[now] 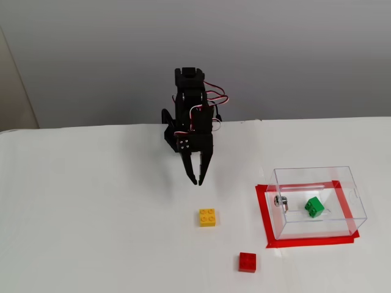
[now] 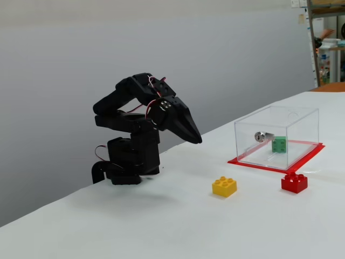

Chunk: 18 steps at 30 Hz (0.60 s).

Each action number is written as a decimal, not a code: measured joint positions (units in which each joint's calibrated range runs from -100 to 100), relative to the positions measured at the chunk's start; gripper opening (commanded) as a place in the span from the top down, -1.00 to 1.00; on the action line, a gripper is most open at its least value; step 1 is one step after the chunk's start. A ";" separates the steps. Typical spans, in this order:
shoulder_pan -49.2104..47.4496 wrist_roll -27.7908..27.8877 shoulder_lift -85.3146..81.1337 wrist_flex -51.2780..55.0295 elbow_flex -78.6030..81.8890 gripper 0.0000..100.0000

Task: Pick the green lego brick and place it into the transparent box

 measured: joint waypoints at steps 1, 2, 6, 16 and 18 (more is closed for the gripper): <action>0.64 0.00 -0.93 -1.37 2.21 0.97; 1.18 0.00 -1.61 -2.57 4.24 0.97; 0.43 0.00 -4.57 -5.83 12.36 0.97; 0.64 -0.05 -12.09 -8.48 24.98 0.97; 0.64 -0.05 -12.18 -8.48 25.07 0.97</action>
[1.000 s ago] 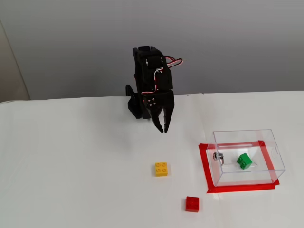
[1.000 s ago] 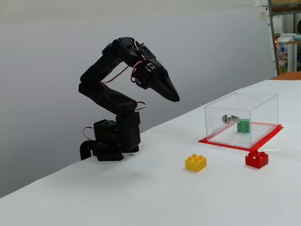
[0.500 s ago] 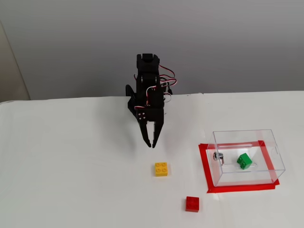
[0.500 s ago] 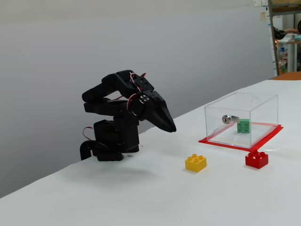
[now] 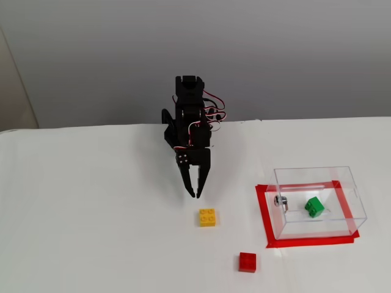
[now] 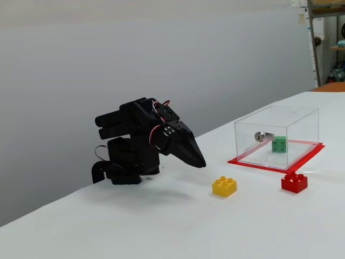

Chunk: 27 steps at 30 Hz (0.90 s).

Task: Pick the green lego brick and place it into the transparent box

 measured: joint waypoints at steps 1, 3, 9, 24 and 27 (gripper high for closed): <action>0.00 0.00 -0.08 0.00 0.00 0.97; 0.00 0.00 -0.08 0.00 0.00 0.97; -0.64 0.00 -0.08 6.43 -0.88 0.97; -2.67 0.00 -0.17 23.74 -5.03 0.97; -2.67 0.00 -0.17 23.74 -5.03 0.97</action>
